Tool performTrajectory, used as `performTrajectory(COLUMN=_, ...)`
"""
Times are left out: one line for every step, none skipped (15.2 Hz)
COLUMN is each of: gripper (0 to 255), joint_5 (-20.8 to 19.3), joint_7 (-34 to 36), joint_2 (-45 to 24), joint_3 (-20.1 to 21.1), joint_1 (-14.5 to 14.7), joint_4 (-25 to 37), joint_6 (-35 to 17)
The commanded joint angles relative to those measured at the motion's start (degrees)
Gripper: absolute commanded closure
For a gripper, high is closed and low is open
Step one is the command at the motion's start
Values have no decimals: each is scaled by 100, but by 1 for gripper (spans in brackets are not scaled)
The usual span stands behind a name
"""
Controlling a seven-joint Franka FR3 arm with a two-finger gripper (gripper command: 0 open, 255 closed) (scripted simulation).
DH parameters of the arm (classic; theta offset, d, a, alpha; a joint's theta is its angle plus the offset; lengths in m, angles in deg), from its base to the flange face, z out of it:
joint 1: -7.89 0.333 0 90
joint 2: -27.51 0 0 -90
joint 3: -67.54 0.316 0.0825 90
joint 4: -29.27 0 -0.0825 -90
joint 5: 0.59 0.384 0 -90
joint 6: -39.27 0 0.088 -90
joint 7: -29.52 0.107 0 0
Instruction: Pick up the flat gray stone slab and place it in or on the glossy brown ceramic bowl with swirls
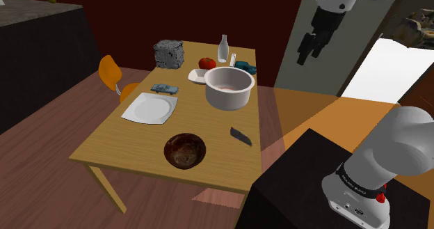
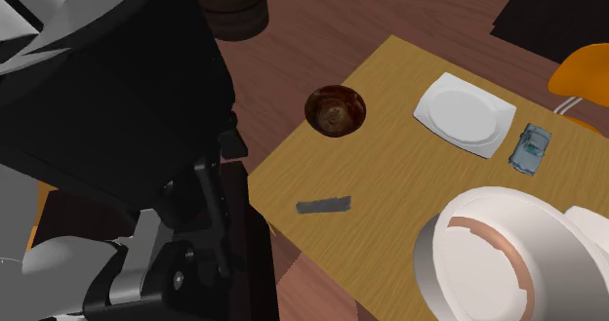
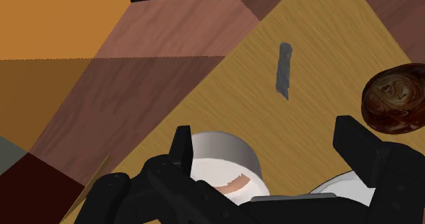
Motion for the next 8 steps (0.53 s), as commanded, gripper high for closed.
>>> performTrajectory(gripper=0, joint_5=0, joint_7=0, joint_2=0, joint_3=0, joint_1=0, joint_4=0, joint_6=0)
performTrajectory(gripper=0, joint_5=8, joint_7=52, joint_2=-97, joint_3=44, joint_1=15, joint_4=-103, joint_6=-160)
performTrajectory(gripper=0, joint_5=15, joint_7=103, joint_2=-201, joint_3=89, joint_1=30, joint_4=-200, joint_6=-320)
performTrajectory(gripper=0, joint_5=21, joint_7=156, joint_2=-313, joint_3=133, joint_1=45, joint_4=-291, joint_6=-482)
performTrajectory(gripper=0, joint_5=26, joint_7=208, joint_2=-433, joint_3=178, joint_1=59, joint_4=-375, joint_6=-645)
performTrajectory(gripper=0, joint_5=29, joint_7=262, joint_2=-561, joint_3=222, joint_1=74, joint_4=-452, joint_6=-809)
performTrajectory(gripper=0, joint_5=32, joint_7=316, joint_2=-696, joint_3=266, joint_1=87, joint_4=-523, joint_6=-974)
performTrajectory(gripper=0, joint_5=32, joint_7=371, joint_2=-839, joint_3=310, joint_1=100, joint_4=-587, joint_6=-1139)
